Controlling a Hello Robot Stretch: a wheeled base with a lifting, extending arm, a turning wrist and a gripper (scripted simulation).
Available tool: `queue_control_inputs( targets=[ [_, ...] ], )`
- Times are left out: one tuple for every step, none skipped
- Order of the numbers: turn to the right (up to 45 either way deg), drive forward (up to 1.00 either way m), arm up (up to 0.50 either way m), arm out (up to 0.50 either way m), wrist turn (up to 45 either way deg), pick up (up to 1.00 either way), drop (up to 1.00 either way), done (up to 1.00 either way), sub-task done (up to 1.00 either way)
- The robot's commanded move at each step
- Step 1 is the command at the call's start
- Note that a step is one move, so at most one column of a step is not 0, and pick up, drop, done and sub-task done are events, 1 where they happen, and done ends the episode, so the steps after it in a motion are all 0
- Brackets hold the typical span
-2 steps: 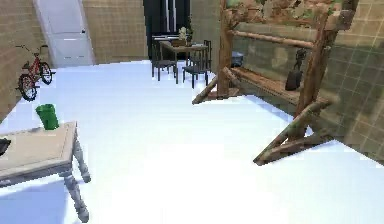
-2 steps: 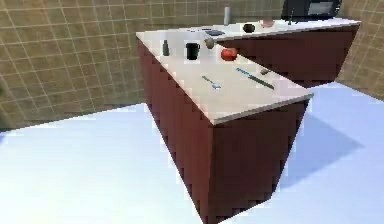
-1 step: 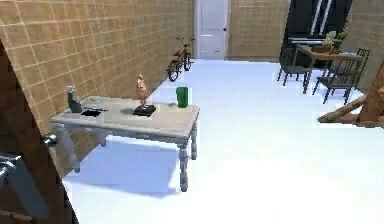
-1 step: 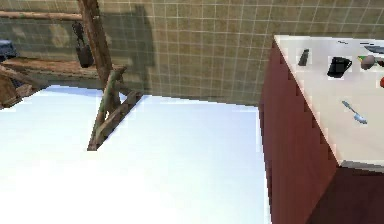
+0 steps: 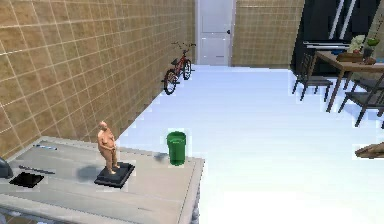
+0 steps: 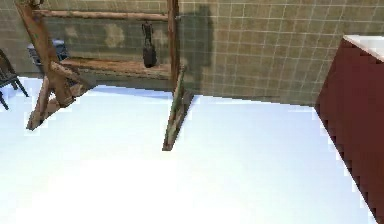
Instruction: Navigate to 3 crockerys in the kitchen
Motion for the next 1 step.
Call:
queue_control_inputs(
  targets=[
    [0.0,0.00,0.00,0.00,0.0,0.00,0.00,0.00,1.00]
  ],
)
